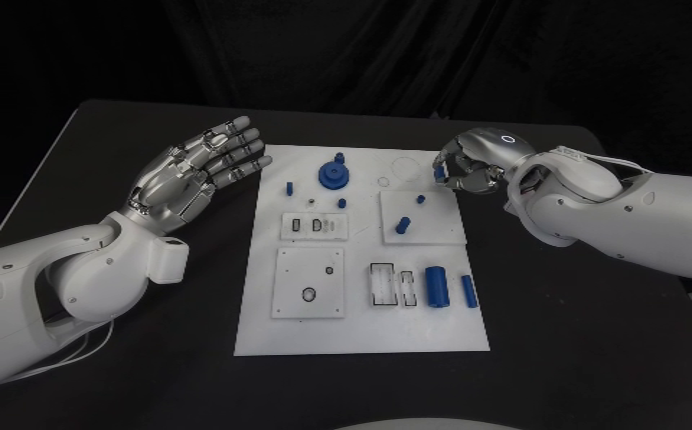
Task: Assemble the parts on the task board
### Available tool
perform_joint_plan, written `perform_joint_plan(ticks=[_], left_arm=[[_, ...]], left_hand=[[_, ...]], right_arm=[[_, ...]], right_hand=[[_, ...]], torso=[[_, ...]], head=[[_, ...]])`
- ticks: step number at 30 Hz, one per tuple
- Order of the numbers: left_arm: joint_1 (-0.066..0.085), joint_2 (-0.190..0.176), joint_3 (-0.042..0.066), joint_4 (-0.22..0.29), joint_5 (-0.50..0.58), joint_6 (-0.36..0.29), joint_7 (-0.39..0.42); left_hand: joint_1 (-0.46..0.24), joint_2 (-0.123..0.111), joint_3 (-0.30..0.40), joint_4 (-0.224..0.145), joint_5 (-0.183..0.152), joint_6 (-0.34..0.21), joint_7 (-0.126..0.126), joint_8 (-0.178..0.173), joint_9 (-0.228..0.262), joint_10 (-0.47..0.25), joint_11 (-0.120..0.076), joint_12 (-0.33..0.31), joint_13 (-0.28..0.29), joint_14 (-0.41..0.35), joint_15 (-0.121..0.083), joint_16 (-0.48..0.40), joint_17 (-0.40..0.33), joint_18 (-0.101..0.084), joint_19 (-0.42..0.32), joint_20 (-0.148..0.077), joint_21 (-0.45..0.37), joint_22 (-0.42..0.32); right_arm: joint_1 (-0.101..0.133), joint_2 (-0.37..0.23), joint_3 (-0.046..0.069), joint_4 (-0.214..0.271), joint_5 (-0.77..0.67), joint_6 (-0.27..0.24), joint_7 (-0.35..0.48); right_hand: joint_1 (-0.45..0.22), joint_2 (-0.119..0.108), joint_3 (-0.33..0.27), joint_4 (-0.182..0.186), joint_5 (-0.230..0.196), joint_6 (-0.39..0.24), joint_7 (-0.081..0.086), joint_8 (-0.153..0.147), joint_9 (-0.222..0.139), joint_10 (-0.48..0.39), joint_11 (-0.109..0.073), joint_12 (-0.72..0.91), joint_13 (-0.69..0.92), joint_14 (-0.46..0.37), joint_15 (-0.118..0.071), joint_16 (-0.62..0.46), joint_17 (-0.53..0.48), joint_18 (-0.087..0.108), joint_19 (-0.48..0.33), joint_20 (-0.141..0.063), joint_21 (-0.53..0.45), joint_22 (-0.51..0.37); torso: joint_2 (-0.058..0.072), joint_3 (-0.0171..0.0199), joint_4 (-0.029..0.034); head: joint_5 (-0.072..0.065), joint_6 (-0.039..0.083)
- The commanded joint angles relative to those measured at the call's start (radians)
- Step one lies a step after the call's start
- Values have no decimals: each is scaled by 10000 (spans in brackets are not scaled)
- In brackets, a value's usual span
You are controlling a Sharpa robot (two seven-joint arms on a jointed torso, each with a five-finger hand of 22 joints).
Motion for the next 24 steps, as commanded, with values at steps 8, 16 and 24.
perform_joint_plan(ticks=[8, 16, 24], left_arm=[[-21, 63, 8, -24, 23, 149, 245], [-22, 121, 8, -36, 23, 169, 231], [-24, 94, 8, -13, 23, 175, 209]], left_hand=[[-104, 12, 61, 15, -12, -15, 78, 39, 15, 5, 94, 53, 11, -92, -6, 25, -4, -83, -59, -22, -44, -12], [-104, 12, 61, 15, -12, -15, 78, 39, 15, 5, 94, 53, 11, -92, -6, 25, -4, -83, -59, -22, -44, -12], [-115, 7, 83, 19, -15, 10, 86, 47, 19, 12, 95, 70, 13, -93, -7, 34, -3, -83, -65, -23, -47, -14]], right_arm=[[489, 453, 29, 1379, -529, -418, 65], [393, 1510, 30, 1394, -536, 430, 208], [63, 2604, 34, 878, -537, 943, 352]], right_hand=[[-82, 31, -151, 112, -245, 94, -199, 145, 746, 23, -4, 1, 1233, 567, 2, -36, 817, 44, -37, -16, -61, 575], [-188, 14, -236, 182, -352, 48, -205, 158, 844, 31, -7, 3, 1230, 563, -2, -103, 757, 58, -48, -21, -123, 544], [-219, 10, -261, 198, -349, 38, -212, 165, 881, 17, -12, -10, 1212, 554, -5, -152, 715, 77, -80, -23, -200, 494]], torso=[[-9, -4, -15], [-6, -13, -18], [-3, -21, 15]], head=[[-8, -48], [15, -77], [15, -117]])
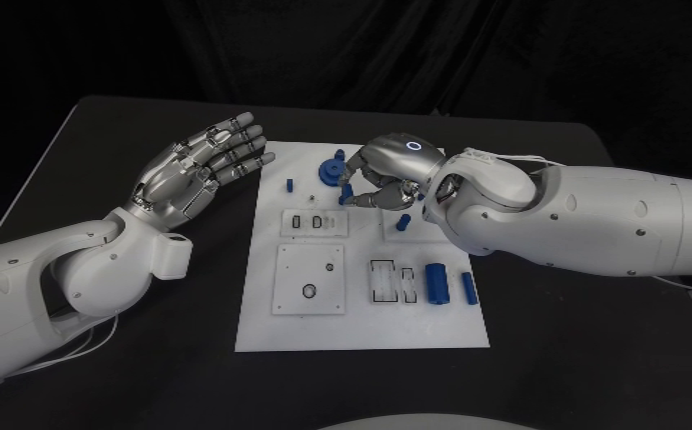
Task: Assemble the parts on the task board
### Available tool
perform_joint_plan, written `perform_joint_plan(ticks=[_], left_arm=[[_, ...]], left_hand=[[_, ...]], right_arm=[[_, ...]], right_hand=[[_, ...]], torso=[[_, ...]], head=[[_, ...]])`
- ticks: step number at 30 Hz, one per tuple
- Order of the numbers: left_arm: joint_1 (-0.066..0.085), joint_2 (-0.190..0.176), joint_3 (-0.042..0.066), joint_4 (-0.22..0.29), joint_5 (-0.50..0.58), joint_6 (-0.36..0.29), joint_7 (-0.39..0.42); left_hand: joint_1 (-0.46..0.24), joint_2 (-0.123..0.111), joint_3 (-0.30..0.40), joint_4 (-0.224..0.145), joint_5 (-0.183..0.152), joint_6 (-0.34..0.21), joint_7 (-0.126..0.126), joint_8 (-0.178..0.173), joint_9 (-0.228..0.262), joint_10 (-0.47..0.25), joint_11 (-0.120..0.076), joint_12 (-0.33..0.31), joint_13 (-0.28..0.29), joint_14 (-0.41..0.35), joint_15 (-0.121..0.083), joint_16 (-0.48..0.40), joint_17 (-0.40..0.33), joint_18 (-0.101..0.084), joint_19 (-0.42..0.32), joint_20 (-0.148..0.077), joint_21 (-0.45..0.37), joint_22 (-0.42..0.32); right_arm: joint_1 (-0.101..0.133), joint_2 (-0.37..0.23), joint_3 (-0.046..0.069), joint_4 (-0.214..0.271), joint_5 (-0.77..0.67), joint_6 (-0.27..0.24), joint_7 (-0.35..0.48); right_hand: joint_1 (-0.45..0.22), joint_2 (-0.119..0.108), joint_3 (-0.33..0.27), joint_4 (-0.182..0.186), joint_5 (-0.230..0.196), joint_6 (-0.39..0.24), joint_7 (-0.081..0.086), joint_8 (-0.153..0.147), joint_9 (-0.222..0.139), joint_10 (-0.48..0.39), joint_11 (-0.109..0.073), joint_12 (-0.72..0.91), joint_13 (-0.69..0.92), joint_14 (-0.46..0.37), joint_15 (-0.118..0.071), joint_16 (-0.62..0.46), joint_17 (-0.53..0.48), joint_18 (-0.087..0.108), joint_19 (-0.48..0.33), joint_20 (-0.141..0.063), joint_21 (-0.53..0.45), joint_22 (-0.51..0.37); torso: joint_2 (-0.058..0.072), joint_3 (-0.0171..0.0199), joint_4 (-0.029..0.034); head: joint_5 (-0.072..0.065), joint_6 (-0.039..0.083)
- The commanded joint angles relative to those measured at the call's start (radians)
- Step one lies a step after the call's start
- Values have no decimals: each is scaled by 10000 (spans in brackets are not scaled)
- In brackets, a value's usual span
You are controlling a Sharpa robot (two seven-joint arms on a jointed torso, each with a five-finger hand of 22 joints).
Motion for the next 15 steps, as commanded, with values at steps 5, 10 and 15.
perform_joint_plan(ticks=[5, 10, 15], left_arm=[[-14, 12, 8, 11, 21, 146, 205], [-15, 39, 8, 6, 21, 163, 193], [-17, 50, 8, -3, 21, 172, 184]], left_hand=[[-115, 7, 79, 15, -15, 10, 87, 47, 18, 7, 89, 62, 15, -93, -7, 34, -3, -83, -65, -23, -47, -15], [-115, 7, 79, 15, -15, 10, 87, 47, 18, 7, 89, 62, 15, -93, -7, 34, -3, -83, -65, -23, -47, -15], [-115, 7, 79, 15, -15, 10, 87, 47, 18, 7, 89, 62, 15, -93, -7, 34, -3, -83, -65, -23, -47, -15]], right_arm=[[-265, 702, 9, -521, -99, 825, 214], [-386, 955, 9, -733, -99, 974, 228], [-448, 1044, 10, -836, -99, 1058, 190]], right_hand=[[-4, 21, -38, -66, 164, 100, -200, 96, 976, -4, -40, -30, 1190, 545, -25, -117, 667, 104, -115, -37, -160, 436], [-7, 16, -43, -71, 187, 91, -199, 96, 990, -27, -40, -49, 1162, 536, -27, -153, 636, 120, -145, -39, -225, 392], [-18, 8, -52, -72, 204, 72, -194, 91, 1004, -41, -38, -61, 1146, 529, -27, -175, 617, 130, -165, -41, -271, 363]], torso=[[2, -13, 16], [15, 8, 9], [14, 6, 41]], head=[[14, -67], [63, -94], [48, -132]])
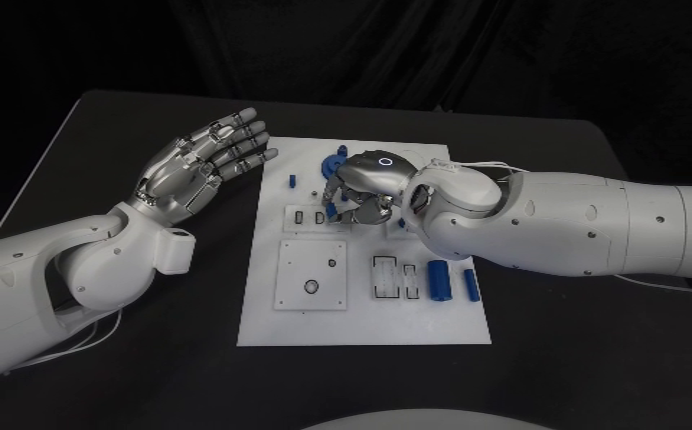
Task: Assemble the parts on the task board
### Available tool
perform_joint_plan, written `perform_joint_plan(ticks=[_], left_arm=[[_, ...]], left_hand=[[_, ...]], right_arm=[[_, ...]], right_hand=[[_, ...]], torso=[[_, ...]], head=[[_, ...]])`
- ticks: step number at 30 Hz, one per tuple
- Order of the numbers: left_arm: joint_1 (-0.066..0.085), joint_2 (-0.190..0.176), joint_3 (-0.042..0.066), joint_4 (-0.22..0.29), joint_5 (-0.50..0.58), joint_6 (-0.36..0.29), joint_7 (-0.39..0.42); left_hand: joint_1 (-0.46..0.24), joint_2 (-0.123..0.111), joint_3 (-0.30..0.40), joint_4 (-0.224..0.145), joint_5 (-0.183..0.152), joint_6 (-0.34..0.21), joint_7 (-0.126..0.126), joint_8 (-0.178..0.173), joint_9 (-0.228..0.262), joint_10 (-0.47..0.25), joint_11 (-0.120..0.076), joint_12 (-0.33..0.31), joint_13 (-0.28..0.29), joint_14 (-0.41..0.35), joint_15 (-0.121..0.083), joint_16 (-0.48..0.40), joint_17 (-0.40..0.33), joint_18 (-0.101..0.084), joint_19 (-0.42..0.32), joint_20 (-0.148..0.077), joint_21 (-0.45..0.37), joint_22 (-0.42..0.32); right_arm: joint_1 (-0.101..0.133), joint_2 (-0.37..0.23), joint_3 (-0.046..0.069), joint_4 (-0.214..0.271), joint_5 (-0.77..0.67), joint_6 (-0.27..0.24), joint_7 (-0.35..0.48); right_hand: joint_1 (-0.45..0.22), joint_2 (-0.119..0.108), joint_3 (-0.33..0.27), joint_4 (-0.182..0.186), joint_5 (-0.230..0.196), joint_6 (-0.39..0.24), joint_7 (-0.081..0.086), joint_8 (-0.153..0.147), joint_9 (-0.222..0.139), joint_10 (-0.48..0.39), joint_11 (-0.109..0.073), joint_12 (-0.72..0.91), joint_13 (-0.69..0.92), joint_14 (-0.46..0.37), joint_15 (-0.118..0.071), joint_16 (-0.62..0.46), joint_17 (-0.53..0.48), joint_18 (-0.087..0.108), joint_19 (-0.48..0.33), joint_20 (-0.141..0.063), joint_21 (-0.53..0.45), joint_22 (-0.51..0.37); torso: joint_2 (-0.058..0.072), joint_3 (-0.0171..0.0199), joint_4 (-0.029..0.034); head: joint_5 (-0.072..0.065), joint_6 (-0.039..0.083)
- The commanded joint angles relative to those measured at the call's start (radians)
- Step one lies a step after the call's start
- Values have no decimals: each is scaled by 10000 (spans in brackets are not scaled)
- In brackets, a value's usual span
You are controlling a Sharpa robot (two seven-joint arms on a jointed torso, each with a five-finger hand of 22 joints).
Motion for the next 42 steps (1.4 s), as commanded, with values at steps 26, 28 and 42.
perform_joint_plan(ticks=[26, 28, 42], left_arm=[[-41, -19, 8, -27, 20, 230, 87], [-43, -18, 8, -32, 20, 235, 78], [-59, 7, 8, -62, 20, 279, 15]], left_hand=[[-129, 2, 88, -4, -11, 14, 95, 51, 10, -15, 60, 52, 18, -96, -8, 43, -2, -82, -68, -24, -49, -17], [-129, 2, 88, -4, -11, 14, 95, 51, 10, -15, 60, 52, 18, -96, -8, 43, -2, -82, -68, -24, -49, -17], [-136, 1, 102, 0, -12, 13, 98, 52, 10, -12, 61, 59, 19, -96, -7, 49, -1, -81, -74, -25, -53, -19]], right_arm=[[-74, -212, 10, -10, -71, 206, -89], [-74, -233, 9, -9, -71, 218, -106], [-79, -259, 9, -44, -72, 557, -256]], right_hand=[[10, 1, -24, -99, 121, 20, -131, 10, 1075, -83, -29, -96, 1108, 508, -20, -127, 564, 156, -104, -5, -161, 290], [10, 1, -24, -99, 121, 20, -131, 10, 1075, -83, -29, -96, 1108, 508, -20, -127, 564, 156, -104, -5, -161, 290], [-21, -19, -44, -109, 133, -105, -85, -42, 1120, -152, 5, -152, 1035, 477, 1, -226, 483, 179, -157, 6, -290, 216]], torso=[[-7, 5, -16], [-9, 4, -14], [-14, 0, -25]], head=[[80, -41], [75, -47], [62, -76]])
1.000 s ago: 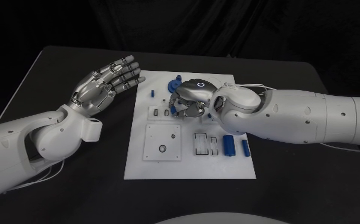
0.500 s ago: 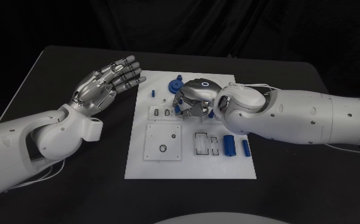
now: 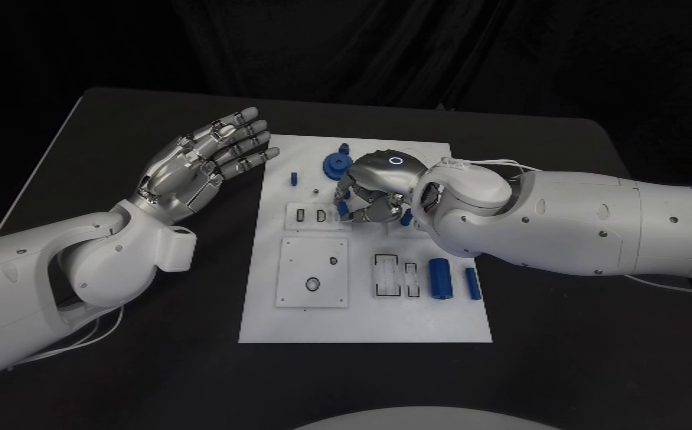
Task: Assemble the parts on the task board
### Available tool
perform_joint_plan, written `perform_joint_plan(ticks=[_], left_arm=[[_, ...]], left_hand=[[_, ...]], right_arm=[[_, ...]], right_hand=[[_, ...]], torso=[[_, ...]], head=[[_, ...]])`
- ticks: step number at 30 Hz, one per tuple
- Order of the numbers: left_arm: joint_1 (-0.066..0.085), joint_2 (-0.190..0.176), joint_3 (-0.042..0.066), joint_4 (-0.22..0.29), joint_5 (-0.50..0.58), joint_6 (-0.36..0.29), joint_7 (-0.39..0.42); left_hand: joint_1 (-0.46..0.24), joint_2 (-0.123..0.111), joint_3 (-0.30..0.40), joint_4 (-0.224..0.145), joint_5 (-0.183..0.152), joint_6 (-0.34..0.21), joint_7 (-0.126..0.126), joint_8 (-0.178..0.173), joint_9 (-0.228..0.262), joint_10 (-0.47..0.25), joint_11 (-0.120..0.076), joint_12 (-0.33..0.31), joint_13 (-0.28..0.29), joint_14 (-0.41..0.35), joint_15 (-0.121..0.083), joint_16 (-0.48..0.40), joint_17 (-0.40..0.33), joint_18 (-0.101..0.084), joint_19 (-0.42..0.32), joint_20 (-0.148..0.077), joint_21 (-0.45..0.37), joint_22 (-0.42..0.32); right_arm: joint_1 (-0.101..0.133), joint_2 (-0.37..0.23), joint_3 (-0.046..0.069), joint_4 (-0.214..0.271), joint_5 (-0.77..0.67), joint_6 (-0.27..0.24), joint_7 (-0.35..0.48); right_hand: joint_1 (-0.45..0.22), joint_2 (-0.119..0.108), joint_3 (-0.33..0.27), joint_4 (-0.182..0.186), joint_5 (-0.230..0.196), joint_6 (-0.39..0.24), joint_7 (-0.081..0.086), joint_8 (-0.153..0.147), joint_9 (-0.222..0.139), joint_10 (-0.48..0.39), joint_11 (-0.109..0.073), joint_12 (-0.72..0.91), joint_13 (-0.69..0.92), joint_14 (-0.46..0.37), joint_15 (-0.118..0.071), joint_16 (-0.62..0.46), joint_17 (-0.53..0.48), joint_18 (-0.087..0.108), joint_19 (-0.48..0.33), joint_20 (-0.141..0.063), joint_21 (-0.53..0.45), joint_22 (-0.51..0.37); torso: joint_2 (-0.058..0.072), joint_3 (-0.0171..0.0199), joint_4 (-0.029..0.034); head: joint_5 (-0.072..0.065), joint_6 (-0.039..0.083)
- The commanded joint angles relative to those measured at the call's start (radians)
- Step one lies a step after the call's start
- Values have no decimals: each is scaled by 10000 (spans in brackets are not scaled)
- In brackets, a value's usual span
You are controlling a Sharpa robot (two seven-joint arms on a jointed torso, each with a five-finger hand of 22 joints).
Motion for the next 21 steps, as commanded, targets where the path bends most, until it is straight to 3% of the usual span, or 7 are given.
perform_joint_plan(ticks=[1, 7, 9, 21], left_arm=[[-21, 20, 8, 3, 19, 175, 53], [-27, 39, 8, -12, 19, 191, 39], [-30, 45, 8, -18, 19, 195, 36], [-54, 37, 8, -40, 19, 198, -8]], left_hand=[[-136, 1, 47, -1, -12, -22, 62, 52, 13, -11, 61, 60, 11, -96, -7, 49, -1, -81, -74, -25, -53, -11], [-136, 1, 47, -1, -12, -22, 62, 52, 13, -11, 61, 60, 11, -96, -7, 49, -1, -81, -74, -25, -53, -11], [-136, 1, 47, -1, -12, -22, 62, 52, 13, -11, 61, 60, 11, -96, -7, 49, -1, -81, -74, -25, -53, -11], [-136, 1, 47, -1, -12, -22, 62, 52, 13, -11, 61, 60, 11, -96, -7, 49, -1, -81, -74, -25, -53, -11]], right_arm=[[-32, 1, 1, -8, -58, 266, -223], [-37, 41, 1, -42, -59, 530, -293], [-40, 51, 1, -46, -59, 606, -312], [-50, 71, 1, -68, -59, 817, -353]], right_hand=[[-28, -20, 9, -54, 58, -73, -18, -22, 1117, -84, 9, -39, 1033, 476, 5, -74, 485, 184, -90, 8, -70, 204], [-149, -57, -22, -7, 39, -622, 160, -356, 1035, -145, 150, -83, 977, 447, 112, -158, 419, 194, -128, 83, -191, 151], [-246, -108, -47, 40, -36, -1088, 312, -666, 895, -297, 278, -202, 815, 385, 218, -319, 286, 239, -240, 168, -443, 5], [-359, -206, -100, 82, -310, -1677, 416, -1078, 627, -712, 311, -535, 373, 280, 274, -519, 124, 319, -388, 267, -812, -175]], torso=[[0, -1, -6], [2, 0, -1], [2, 2, -1], [0, -5, 7]], head=[[-7, -12], [-22, -11], [-26, -12], [-35, -9]])
